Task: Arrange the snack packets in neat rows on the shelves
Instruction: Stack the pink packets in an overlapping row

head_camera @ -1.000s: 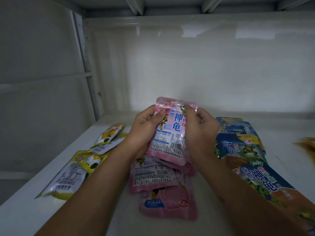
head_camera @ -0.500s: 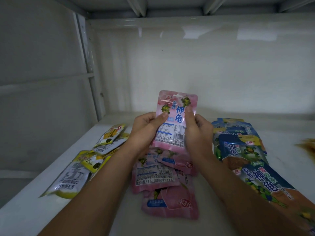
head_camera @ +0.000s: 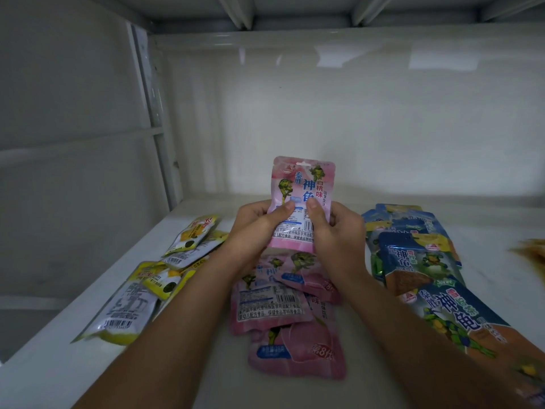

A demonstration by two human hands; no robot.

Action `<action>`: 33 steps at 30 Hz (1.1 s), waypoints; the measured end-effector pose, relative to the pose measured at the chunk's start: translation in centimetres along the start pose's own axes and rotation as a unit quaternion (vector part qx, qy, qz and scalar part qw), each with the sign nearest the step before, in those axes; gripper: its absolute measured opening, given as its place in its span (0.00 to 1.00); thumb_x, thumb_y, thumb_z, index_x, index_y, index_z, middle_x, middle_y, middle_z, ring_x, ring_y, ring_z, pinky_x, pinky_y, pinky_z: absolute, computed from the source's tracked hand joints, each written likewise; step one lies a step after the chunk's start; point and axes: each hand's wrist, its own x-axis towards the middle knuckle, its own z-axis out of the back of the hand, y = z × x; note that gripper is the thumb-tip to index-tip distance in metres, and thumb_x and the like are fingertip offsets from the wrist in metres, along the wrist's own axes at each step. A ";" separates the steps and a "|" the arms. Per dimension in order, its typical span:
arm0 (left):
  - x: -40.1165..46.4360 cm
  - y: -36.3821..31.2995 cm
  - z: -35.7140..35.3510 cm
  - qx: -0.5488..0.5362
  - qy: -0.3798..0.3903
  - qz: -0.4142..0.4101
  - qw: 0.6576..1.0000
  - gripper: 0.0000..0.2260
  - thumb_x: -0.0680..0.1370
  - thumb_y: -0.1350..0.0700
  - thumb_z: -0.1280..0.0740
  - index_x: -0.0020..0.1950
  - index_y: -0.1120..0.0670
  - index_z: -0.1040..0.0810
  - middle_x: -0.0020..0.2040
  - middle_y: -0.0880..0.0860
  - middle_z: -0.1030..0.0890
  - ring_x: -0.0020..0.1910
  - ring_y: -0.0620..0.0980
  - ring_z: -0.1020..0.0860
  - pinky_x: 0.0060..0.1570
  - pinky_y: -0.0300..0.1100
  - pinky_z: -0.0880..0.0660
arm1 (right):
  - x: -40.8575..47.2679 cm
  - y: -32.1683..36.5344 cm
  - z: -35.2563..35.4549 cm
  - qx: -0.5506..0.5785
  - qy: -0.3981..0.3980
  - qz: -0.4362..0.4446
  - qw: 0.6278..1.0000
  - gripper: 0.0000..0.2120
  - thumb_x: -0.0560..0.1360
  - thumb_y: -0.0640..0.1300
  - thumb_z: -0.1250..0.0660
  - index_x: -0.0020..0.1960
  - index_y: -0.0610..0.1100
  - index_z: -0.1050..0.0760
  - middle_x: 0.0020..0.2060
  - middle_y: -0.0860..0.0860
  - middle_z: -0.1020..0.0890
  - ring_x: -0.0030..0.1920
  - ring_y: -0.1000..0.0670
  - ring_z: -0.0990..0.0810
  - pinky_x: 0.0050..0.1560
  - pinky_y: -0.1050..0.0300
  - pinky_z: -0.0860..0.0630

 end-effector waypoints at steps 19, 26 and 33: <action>0.5 0.2 0.4 0.025 -0.028 0.011 0.999 0.16 0.80 0.50 0.27 0.51 0.64 0.15 0.38 0.59 0.16 0.29 0.50 0.21 0.32 0.41 0.19 | 0.1 -0.6 0.4 -0.078 0.015 0.009 0.997 0.27 0.85 0.47 0.35 0.29 0.44 0.37 0.23 0.54 0.35 0.26 0.55 0.38 0.32 0.54 0.42; 0.3 0.3 0.4 0.063 -0.036 -0.034 0.997 0.16 0.84 0.53 0.33 0.39 0.58 0.20 0.28 0.54 0.21 0.27 0.49 0.23 0.33 0.42 0.19 | -0.3 -0.1 0.3 -0.029 0.055 -0.015 0.998 0.14 0.83 0.50 0.32 0.41 0.45 0.19 0.29 0.56 0.21 0.32 0.59 0.23 0.35 0.65 0.31; 0.2 0.0 0.6 0.016 -0.014 -0.012 1.000 0.16 0.80 0.46 0.28 0.42 0.59 0.18 0.32 0.58 0.24 0.27 0.49 0.28 0.30 0.40 0.27 | -0.1 -0.5 0.2 -0.085 0.045 -0.004 0.995 0.23 0.85 0.52 0.36 0.34 0.43 0.31 0.25 0.52 0.28 0.30 0.49 0.29 0.35 0.47 0.30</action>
